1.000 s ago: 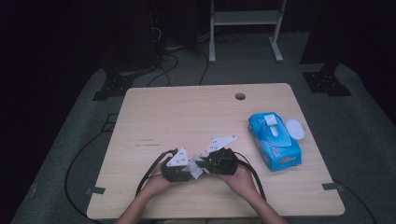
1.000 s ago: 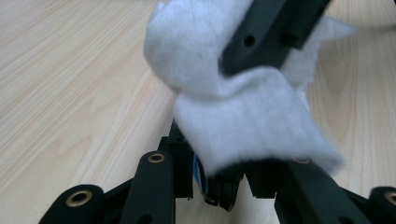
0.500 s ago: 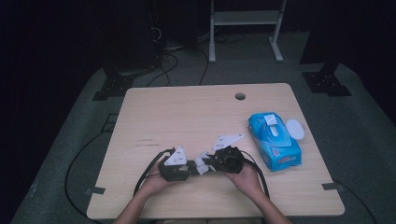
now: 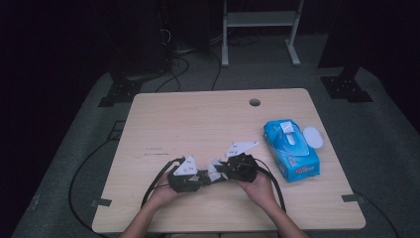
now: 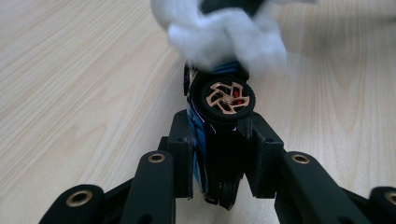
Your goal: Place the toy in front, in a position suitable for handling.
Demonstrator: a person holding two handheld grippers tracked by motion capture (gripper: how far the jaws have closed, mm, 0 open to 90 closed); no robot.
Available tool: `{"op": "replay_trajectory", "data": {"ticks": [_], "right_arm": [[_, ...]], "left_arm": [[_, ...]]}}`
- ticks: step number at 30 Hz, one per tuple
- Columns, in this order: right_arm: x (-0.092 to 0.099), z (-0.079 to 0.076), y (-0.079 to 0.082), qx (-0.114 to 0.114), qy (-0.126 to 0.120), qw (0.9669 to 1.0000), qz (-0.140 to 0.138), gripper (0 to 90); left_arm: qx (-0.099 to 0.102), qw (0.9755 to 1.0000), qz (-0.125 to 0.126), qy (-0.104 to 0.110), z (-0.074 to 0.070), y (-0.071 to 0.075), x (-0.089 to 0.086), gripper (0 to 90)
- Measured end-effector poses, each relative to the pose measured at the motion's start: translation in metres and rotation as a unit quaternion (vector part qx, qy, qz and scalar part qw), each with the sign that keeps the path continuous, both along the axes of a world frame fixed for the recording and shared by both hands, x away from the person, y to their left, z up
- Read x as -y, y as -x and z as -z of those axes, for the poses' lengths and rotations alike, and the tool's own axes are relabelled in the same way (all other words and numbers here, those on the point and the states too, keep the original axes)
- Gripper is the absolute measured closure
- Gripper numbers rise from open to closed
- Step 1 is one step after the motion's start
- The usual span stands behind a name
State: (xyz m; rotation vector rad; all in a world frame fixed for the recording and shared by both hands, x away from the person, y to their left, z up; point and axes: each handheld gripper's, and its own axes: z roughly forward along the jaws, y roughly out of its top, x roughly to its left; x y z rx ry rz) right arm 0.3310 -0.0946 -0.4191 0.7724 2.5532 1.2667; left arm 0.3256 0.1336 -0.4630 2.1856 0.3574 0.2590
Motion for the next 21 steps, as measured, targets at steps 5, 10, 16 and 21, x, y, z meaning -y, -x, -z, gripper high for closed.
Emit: {"op": "replay_trajectory", "data": {"ticks": [5,10,16,21], "right_arm": [[0.0,0.002,-0.002,-0.011,-0.029,0.9995,-0.002,83.3],[-0.018,0.003,0.003,-0.018,-0.039,0.9985,-0.035,83.2],[0.02,0.0,-0.001,0.013,0.004,0.9995,0.029,83.3],[0.027,0.0,-0.001,0.007,-0.003,0.999,0.044,83.2]], "left_arm": [[0.004,1.0,0.002,0.0,0.0,0.0,0.004,67.3],[-0.001,1.0,0.0,0.0,0.0,0.0,0.001,67.4],[0.002,1.0,-0.002,-0.003,0.001,-0.001,-0.003,68.1],[0.002,1.0,-0.004,-0.005,0.0,-0.002,-0.002,68.3]]}}
